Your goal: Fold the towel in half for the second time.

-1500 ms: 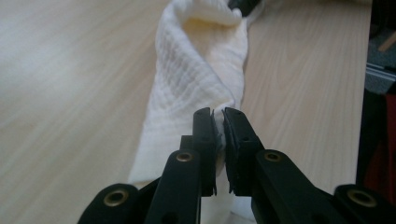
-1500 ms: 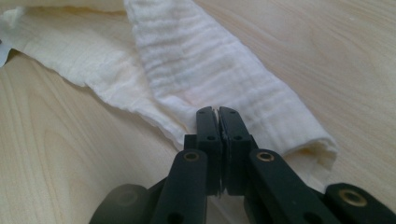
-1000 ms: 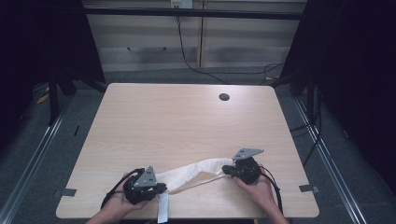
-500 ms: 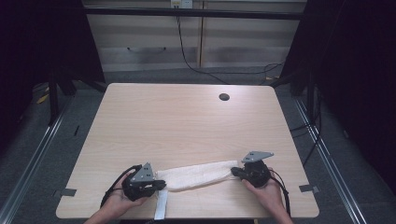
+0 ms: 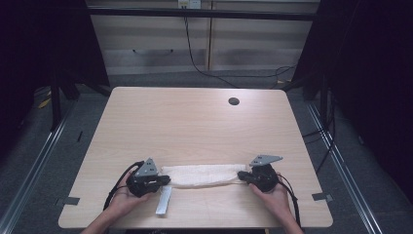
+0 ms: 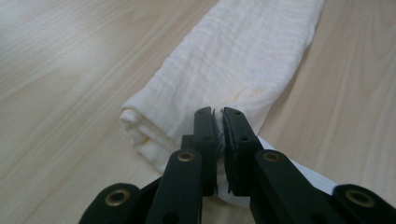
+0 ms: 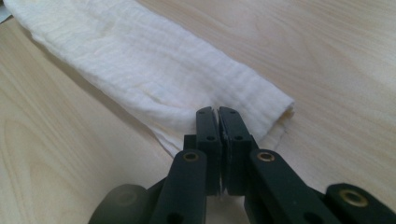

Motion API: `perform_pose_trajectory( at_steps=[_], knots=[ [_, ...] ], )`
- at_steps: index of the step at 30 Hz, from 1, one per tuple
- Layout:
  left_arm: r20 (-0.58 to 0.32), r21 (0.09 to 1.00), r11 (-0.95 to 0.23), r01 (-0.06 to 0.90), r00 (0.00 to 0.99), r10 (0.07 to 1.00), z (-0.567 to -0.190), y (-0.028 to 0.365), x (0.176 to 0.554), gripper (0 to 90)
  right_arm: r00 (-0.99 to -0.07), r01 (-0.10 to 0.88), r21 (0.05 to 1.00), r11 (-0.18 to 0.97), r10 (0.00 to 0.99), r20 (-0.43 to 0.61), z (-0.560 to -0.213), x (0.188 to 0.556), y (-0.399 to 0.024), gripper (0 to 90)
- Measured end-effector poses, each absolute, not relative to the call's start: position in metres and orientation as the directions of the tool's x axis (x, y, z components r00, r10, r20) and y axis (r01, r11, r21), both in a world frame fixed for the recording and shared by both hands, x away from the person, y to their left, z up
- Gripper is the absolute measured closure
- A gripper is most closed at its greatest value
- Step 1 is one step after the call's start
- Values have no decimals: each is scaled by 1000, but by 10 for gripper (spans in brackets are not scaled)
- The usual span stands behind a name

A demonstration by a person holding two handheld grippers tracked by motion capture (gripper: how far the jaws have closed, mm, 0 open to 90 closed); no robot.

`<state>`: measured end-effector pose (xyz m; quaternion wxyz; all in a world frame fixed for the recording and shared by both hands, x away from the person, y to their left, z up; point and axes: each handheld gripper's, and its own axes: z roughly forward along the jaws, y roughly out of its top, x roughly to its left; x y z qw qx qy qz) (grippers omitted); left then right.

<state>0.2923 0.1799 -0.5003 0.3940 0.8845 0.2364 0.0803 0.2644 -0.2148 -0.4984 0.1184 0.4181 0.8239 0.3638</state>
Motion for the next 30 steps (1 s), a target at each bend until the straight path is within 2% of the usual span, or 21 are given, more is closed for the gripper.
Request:
perform_pose_trajectory(
  at_steps=[5,20,24,27,30],
  knots=[
    [-71,739,-549,390,856,513,-502,183,302,845,-615,606,705,369,780,120,-500,271,-213,878],
    [-73,738,-513,439,808,585,-502,186,323,838,-579,616,717,327,805,130,-503,298,-205,867],
    [-115,744,-481,464,798,592,-504,187,325,831,-571,619,714,328,812,121,-502,298,-201,855],
    [-137,748,-461,478,790,597,-501,189,323,716,-586,605,726,328,801,126,-501,295,-201,762],
    [-149,763,-436,478,785,601,-496,191,321,651,-587,596,742,307,797,141,-496,292,-203,721]
  ],
)
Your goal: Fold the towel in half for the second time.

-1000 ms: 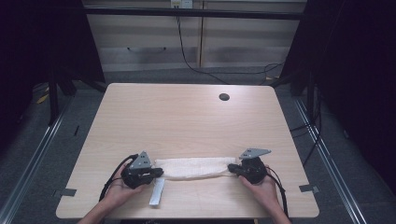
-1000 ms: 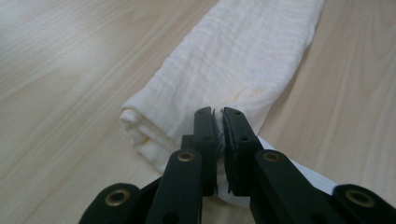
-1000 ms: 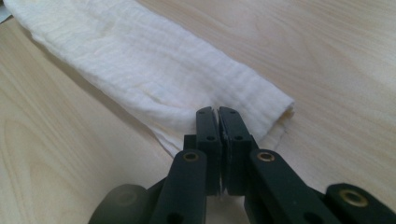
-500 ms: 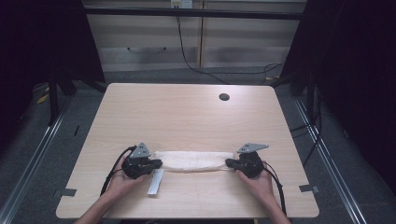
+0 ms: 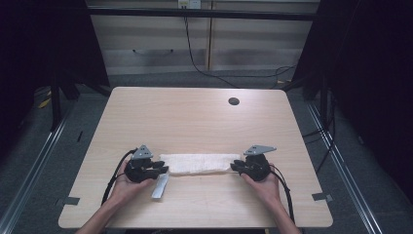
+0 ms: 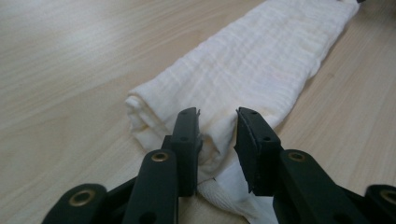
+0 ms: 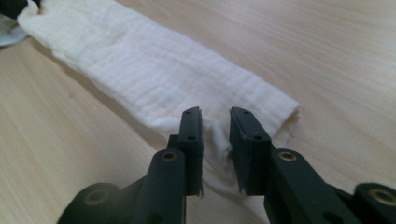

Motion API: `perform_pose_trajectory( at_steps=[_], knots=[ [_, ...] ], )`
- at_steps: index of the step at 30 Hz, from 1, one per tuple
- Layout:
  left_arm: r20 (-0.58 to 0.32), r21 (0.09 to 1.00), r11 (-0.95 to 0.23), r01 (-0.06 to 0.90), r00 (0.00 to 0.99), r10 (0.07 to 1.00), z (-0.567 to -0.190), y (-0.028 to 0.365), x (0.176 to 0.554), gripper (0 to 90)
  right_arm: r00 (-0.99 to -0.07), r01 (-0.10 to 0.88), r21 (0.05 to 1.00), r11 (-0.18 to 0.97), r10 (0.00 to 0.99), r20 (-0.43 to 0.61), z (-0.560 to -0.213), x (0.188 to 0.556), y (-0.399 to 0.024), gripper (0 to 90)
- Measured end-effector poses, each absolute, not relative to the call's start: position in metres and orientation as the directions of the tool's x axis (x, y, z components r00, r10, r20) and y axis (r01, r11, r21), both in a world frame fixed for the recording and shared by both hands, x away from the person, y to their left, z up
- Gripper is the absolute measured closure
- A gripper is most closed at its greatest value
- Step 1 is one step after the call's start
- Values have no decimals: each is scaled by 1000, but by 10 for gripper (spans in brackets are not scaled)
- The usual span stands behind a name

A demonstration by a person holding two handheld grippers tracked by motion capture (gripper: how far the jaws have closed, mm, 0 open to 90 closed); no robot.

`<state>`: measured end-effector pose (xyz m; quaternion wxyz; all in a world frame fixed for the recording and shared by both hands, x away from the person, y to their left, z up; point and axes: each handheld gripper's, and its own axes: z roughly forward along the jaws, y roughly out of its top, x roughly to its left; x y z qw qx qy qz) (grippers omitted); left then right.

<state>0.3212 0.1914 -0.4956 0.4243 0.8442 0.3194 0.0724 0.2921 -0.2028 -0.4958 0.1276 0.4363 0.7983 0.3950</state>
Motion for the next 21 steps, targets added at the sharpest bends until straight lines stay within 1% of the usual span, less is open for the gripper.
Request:
perform_pose_trajectory(
  at_steps=[2,3,5,6,9,13,16,18,19,21],
  knots=[
    [-153,769,-421,480,778,609,-492,193,320,577,-596,581,762,287,787,158,-491,289,-205,681],
    [-145,773,-417,478,773,617,-490,195,319,558,-596,579,765,280,786,164,-489,287,-206,665],
    [-147,773,-404,488,758,635,-486,198,317,459,-609,569,776,271,773,176,-483,283,-207,626],
    [-153,775,-402,488,761,630,-483,201,315,427,-615,560,783,270,769,174,-479,280,-208,609],
    [-157,784,-382,490,752,640,-476,210,312,363,-616,544,803,243,766,186,-469,271,-212,560],
    [-158,796,-360,486,741,653,-467,224,305,311,-605,528,819,222,775,180,-459,261,-221,490],
    [-160,794,-357,492,735,659,-463,231,299,270,-583,544,817,192,786,204,-458,254,-230,422],
    [-160,793,-359,493,737,657,-463,233,296,238,-580,543,817,193,790,199,-458,252,-233,411],
    [-157,791,-362,493,736,659,-464,237,291,236,-562,546,817,187,805,191,-458,244,-240,372],
    [-167,785,-360,504,731,662,-465,242,287,227,-554,545,819,179,810,192,-460,239,-246,356]
  ],
)
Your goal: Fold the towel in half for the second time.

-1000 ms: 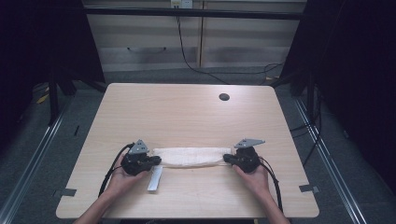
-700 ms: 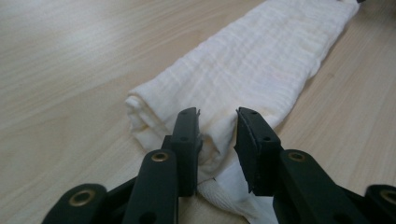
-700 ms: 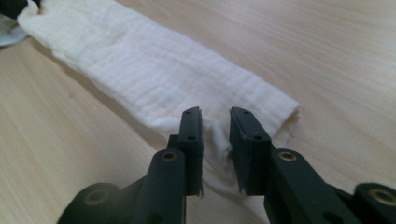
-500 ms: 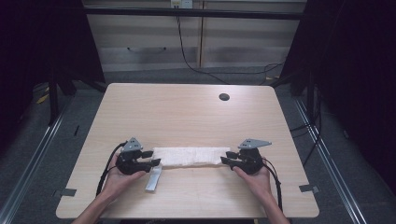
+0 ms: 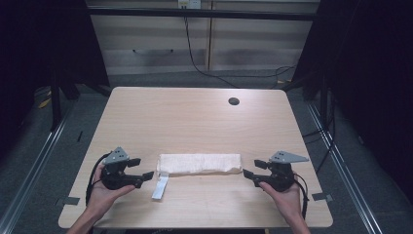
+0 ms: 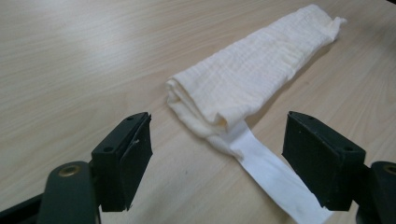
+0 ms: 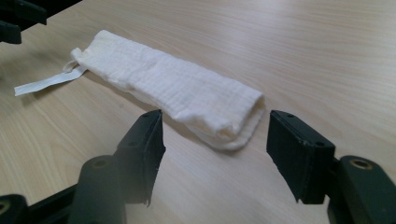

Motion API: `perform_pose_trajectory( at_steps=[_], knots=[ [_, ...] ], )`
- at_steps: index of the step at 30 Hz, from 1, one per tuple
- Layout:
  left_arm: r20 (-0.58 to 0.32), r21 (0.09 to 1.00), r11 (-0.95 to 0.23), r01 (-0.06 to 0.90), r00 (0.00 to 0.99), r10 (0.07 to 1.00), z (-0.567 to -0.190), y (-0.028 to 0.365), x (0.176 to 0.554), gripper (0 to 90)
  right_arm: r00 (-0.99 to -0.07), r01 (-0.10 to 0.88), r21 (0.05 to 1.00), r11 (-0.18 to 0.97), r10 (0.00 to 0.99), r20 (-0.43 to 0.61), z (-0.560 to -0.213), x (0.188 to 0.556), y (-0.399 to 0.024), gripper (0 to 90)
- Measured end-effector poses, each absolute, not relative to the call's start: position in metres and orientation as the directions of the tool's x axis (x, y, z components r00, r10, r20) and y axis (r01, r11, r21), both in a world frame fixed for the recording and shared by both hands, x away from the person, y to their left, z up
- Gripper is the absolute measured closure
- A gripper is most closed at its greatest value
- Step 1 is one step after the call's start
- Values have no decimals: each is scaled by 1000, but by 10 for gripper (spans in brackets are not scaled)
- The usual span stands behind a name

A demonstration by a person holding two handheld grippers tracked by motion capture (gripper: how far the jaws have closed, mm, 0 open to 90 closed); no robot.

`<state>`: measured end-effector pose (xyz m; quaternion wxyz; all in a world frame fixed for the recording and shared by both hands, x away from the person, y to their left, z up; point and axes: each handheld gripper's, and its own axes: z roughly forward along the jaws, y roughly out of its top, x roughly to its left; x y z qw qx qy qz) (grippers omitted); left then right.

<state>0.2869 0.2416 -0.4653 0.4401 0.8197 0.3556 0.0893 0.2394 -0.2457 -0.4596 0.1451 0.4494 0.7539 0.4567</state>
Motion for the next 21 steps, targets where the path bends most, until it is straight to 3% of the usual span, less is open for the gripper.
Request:
perform_pose_trajectory(
  at_steps=[8,11,14,17,21],
  knots=[
    [-194,795,-303,525,694,693,-473,257,277,223,-498,545,830,118,842,207,-465,221,-267,315],
    [-203,795,-300,527,698,687,-476,262,277,160,-483,544,833,104,851,209,-466,219,-272,312],
    [-204,787,-291,544,675,709,-479,270,282,159,-453,554,831,50,856,251,-473,219,-280,311],
    [-215,771,-275,575,641,737,-483,272,285,162,-437,564,824,57,867,239,-477,220,-280,300],
    [-221,764,-297,573,664,715,-484,270,286,165,-429,576,815,63,872,237,-479,222,-280,291]
  ],
)
